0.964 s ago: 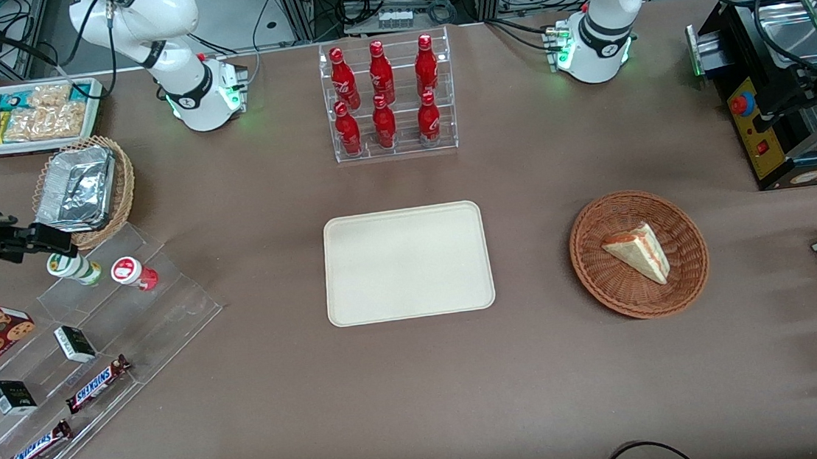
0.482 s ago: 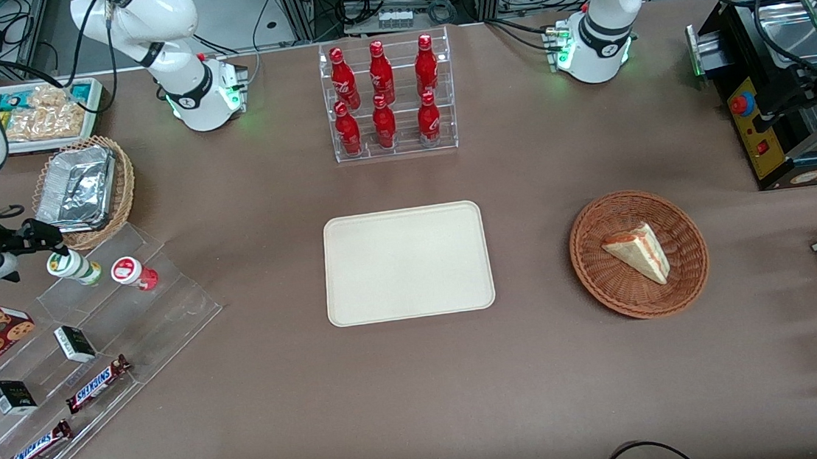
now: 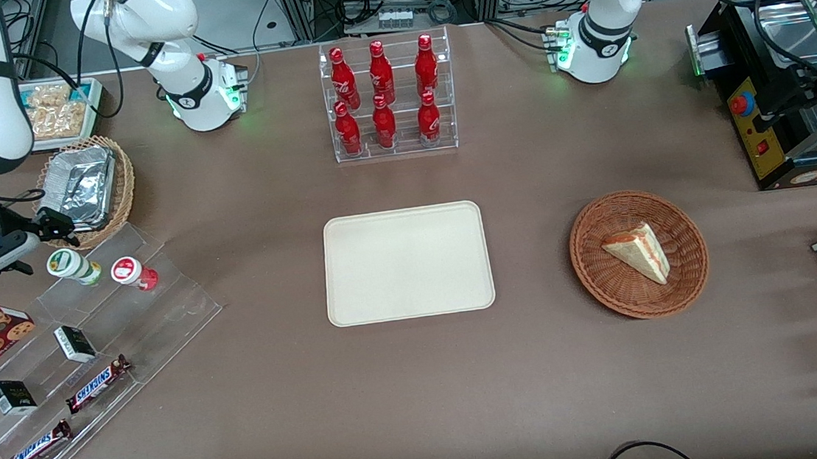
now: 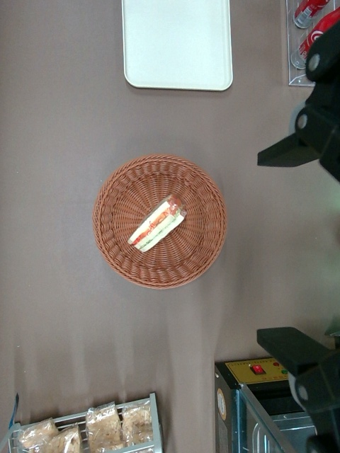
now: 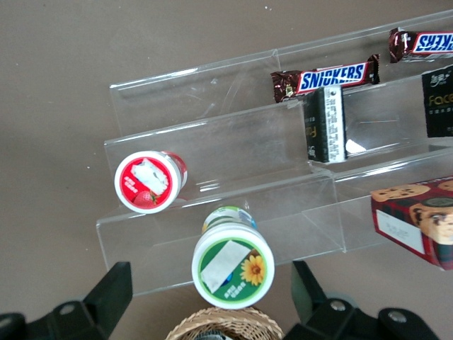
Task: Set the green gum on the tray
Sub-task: 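Lower the open right gripper over the green-labelled gum tub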
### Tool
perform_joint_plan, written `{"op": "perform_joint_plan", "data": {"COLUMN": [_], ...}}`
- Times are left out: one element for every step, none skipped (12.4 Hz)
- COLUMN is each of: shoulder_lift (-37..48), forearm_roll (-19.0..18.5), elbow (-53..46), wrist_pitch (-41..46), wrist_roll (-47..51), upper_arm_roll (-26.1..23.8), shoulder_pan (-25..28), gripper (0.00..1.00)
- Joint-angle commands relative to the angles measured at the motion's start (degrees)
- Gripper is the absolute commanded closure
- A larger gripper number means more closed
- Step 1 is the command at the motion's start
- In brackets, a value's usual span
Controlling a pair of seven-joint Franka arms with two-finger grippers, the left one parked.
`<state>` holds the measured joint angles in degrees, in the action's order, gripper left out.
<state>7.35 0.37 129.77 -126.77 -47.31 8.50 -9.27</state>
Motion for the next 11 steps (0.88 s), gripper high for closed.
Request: {"op": "perform_joint_plan", "data": {"shoulder_lift": [1.97,1.62,1.10,0.48,0.13,-0.31,-0.75,-1.19,-1.71,-2.07,-2.33], "forearm_roll": [-0.01,-0.01,-0.01,-0.01,-0.01,-0.10,-0.10,-0.10,-0.02,-0.10,-0.02], "elbow": [3.55,3.99,4.00,4.00,4.08,4.08,4.00,4.00,4.00,4.00,4.00], "wrist_pitch": [-3.48,-4.88,-5.76,-6.21,-6.39,-6.82,-7.35,-7.70,-7.79,-8.23,-8.58], "wrist_roll": [-0.94,-2.07,-3.30,-4.27,-4.36,-4.45,-4.45,-4.45,-4.45,-4.45,-4.45], "upper_arm_roll": [0.20,0.20,0.54,0.72,1.16,1.51,1.52,1.52,1.52,1.60,1.52], "shoulder_pan": [0.04,0.04,-0.05,-0.05,-0.05,-0.05,-0.05,-0.05,-0.05,-0.05,-0.05], "gripper": [0.00,0.00,0.00,0.00,0.00,0.00,0.00,0.00,0.00,0.00,0.00]}}
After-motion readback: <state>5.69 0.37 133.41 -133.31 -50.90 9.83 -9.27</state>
